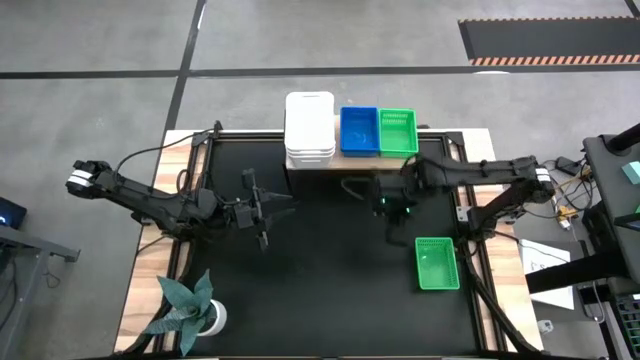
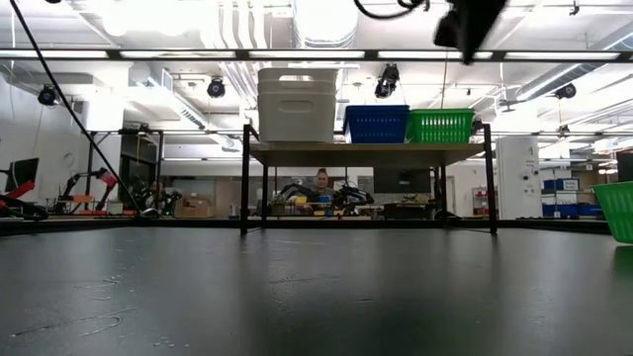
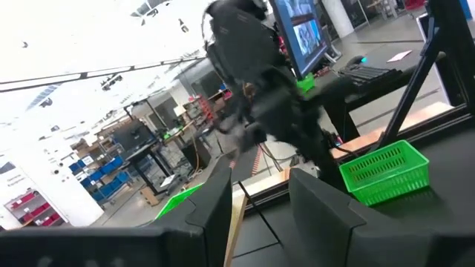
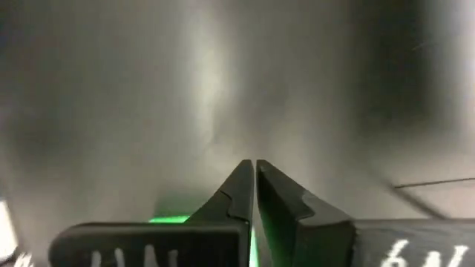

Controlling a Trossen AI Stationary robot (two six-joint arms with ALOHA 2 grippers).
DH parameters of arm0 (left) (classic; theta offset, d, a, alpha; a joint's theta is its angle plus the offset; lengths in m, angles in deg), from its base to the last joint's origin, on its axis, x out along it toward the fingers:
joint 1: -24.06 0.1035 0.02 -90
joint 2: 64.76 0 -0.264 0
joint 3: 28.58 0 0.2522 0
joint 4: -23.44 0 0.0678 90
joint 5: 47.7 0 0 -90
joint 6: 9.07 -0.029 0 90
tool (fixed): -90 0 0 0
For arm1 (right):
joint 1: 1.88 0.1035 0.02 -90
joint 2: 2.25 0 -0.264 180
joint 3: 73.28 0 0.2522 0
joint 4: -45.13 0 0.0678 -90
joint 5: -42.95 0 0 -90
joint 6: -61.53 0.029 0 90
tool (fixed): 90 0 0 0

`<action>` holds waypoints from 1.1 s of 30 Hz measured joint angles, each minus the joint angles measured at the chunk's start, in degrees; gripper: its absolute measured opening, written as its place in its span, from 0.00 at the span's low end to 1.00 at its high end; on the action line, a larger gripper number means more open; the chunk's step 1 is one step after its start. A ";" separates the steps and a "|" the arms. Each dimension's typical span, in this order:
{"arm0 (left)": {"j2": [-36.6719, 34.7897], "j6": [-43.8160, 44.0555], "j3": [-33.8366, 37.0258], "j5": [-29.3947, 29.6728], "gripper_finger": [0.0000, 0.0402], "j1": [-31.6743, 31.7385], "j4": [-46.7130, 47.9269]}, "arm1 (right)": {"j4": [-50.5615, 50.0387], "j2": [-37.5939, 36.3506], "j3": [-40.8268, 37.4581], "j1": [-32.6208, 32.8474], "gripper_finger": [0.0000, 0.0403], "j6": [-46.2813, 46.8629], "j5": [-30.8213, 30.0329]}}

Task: Stack baskets on shelf by color
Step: Stack the green bin on top of the green bin on the shelf

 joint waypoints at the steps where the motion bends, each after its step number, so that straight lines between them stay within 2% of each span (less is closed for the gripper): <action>1: 0.00 0.00 -0.06 -0.01 0.30 -0.01 0.01 | 0.11 -0.43 -1.71 1.06 0.02 0.55 1.48; 4: 0.02 0.01 -0.23 -0.01 0.30 -0.01 0.01 | 0.33 -1.64 -6.57 4.70 0.02 2.97 4.58; 10: 0.02 0.17 -0.26 -0.01 0.30 -0.04 -0.31 | 0.45 -5.26 -15.79 14.71 0.02 4.81 5.29; 17: 0.02 1.64 -0.08 -0.01 0.30 -0.33 -0.74 | 8.47 -9.72 -24.92 25.56 0.04 18.10 6.72; 21: 0.02 1.84 0.05 -0.01 0.30 -0.50 -0.75 | 12.91 -10.37 -28.72 31.02 0.12 25.07 6.69; 27: 0.02 2.98 0.05 -0.01 0.30 -0.50 -0.77 | 15.44 -9.14 -31.34 37.30 0.32 33.32 6.58; 33: 0.02 2.98 0.05 -0.01 0.30 -0.54 -0.72 | 15.92 -7.67 -31.38 41.31 0.47 34.49 6.57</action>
